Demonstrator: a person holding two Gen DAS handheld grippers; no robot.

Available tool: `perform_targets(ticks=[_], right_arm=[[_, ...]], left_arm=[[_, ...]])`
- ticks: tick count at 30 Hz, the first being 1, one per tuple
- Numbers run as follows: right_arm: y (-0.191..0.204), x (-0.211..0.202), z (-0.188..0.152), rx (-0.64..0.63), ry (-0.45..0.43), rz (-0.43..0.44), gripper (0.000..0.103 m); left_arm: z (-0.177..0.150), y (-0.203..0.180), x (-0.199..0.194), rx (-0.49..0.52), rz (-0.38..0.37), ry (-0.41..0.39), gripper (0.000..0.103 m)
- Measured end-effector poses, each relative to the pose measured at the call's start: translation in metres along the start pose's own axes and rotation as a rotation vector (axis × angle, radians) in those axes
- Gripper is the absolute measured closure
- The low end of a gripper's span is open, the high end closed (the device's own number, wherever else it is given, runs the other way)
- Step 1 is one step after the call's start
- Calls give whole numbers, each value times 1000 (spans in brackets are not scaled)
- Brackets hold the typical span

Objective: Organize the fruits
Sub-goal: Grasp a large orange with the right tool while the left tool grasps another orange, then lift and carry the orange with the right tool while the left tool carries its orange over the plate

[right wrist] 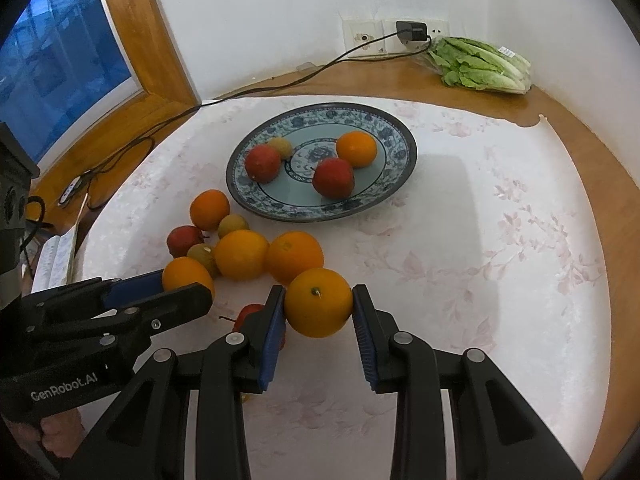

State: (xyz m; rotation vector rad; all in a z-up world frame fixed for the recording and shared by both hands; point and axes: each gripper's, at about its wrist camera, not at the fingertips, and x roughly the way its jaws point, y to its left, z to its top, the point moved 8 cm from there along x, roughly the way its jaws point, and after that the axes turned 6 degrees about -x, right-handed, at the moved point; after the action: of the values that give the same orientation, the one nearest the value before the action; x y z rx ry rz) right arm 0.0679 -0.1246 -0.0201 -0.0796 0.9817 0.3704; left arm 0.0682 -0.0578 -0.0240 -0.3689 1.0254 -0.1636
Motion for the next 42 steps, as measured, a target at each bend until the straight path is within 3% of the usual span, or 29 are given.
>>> perform_targets(ticks=[42], right_arm=[[-5, -8, 26, -5, -45, 29, 69]], left_arm=[[47, -3, -5, 31, 29, -52, 64]])
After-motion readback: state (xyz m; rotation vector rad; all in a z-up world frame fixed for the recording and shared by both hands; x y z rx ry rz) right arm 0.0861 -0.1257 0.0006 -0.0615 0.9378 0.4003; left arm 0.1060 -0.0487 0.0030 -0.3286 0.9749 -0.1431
